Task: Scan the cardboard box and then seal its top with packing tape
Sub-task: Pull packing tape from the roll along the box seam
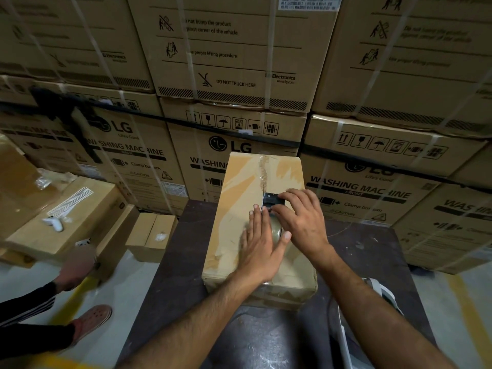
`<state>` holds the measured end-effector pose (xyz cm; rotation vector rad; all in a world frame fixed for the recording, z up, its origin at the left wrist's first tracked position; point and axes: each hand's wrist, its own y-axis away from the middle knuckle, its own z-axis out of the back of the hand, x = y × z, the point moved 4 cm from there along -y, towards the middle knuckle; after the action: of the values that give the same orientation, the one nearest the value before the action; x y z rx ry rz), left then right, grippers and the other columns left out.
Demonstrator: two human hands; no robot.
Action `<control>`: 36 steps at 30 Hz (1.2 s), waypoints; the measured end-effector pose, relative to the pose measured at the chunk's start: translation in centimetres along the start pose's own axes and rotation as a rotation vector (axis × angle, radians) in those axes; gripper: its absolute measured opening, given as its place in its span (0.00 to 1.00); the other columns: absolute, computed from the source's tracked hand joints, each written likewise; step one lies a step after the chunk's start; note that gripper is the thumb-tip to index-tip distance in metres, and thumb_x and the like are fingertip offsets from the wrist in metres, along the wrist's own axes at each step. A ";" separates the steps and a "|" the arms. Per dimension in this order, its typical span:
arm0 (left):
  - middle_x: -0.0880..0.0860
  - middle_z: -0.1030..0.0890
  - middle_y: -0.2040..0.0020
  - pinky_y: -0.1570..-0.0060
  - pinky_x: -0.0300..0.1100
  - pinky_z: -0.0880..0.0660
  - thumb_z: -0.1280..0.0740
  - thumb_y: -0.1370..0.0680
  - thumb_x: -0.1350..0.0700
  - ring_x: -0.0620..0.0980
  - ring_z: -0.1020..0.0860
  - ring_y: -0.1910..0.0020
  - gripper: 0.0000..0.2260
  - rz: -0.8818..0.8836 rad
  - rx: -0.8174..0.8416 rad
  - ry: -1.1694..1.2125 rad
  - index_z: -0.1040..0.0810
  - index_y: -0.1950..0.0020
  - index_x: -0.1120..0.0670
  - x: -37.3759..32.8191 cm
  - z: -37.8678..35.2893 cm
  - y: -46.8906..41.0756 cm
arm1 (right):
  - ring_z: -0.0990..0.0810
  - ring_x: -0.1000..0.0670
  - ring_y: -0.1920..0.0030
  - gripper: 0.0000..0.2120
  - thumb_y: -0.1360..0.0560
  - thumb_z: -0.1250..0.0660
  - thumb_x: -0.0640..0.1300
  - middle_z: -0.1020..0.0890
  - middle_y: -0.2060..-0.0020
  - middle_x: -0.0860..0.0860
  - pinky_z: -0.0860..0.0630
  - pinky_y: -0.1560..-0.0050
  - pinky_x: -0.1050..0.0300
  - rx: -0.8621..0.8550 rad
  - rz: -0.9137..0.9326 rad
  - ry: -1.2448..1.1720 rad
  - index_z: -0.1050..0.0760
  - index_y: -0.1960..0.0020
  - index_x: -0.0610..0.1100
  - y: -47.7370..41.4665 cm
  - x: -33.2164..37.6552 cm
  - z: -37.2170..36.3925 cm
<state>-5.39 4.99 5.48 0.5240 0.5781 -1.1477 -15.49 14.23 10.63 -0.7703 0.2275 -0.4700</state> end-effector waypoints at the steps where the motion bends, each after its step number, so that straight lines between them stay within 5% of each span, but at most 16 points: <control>1: 0.44 0.75 0.17 0.18 0.51 0.65 0.60 0.21 0.25 0.43 0.74 0.19 0.41 0.009 -0.009 -0.003 0.72 0.17 0.45 0.1 0.0 0.0 | 0.17 0.40 0.34 0.04 0.19 0.26 0.46 0.14 0.40 0.45 0.27 0.30 0.36 0.000 0.002 0.013 0.15 0.48 0.46 0.0 0.1 0.0; 9: 0.50 0.68 0.14 0.16 0.57 0.64 0.56 0.17 0.31 0.46 0.70 0.17 0.39 0.168 -0.094 0.092 0.66 0.14 0.51 1.7 0.2 -0.4 | 0.24 0.40 0.25 0.03 0.18 0.28 0.43 0.17 0.34 0.43 0.34 0.25 0.28 -0.017 0.007 0.025 0.18 0.49 0.44 -0.1 0.2 -0.2; 12: 0.53 0.66 0.13 0.18 0.59 0.66 0.54 0.16 0.32 0.48 0.70 0.17 0.37 0.215 -0.120 0.072 0.46 0.14 0.55 2.3 0.5 -0.7 | 0.27 0.40 0.22 0.02 0.17 0.29 0.43 0.19 0.30 0.43 0.35 0.24 0.27 -0.006 0.029 0.014 0.18 0.47 0.45 0.1 -0.1 -0.5; 14: 0.54 0.65 0.13 0.18 0.61 0.66 0.53 0.16 0.31 0.49 0.71 0.17 0.35 0.233 -0.122 0.060 0.29 0.22 0.54 2.4 0.7 -0.8 | 0.29 0.41 0.21 0.02 0.17 0.29 0.42 0.20 0.29 0.44 0.36 0.24 0.26 0.005 0.029 0.006 0.19 0.46 0.45 0.1 -0.2 -0.6; 16: 0.53 0.65 0.13 0.19 0.63 0.66 0.53 0.16 0.30 0.49 0.72 0.17 0.34 0.219 -0.124 0.023 0.22 0.31 0.54 2.3 0.8 -0.9 | 0.30 0.41 0.20 0.01 0.17 0.29 0.42 0.21 0.28 0.44 0.36 0.24 0.26 0.016 0.030 0.006 0.19 0.46 0.45 0.0 -0.2 -0.7; 23: 0.51 0.64 0.13 0.19 0.62 0.68 0.62 0.22 0.27 0.49 0.74 0.18 0.45 0.134 -0.200 -0.082 0.17 0.38 0.56 1.9 1.1 -0.5 | 0.35 0.41 0.17 0.03 0.17 0.31 0.44 0.26 0.23 0.43 0.40 0.22 0.26 0.092 0.066 0.033 0.20 0.46 0.44 -0.3 -0.1 -1.0; 36: 0.47 0.60 0.13 0.19 0.59 0.68 0.49 0.19 0.27 0.43 0.72 0.18 0.37 0.145 -0.172 0.114 0.16 0.40 0.56 3.1 0.3 -1.7 | 0.34 0.42 0.18 0.08 0.15 0.35 0.48 0.23 0.25 0.43 0.41 0.19 0.32 0.282 0.061 -0.041 0.20 0.46 0.45 -1.6 -0.8 -0.8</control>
<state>-6.05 2.14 3.50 0.4771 0.7193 -0.9253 -17.03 13.12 11.21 -0.4956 0.1421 -0.4170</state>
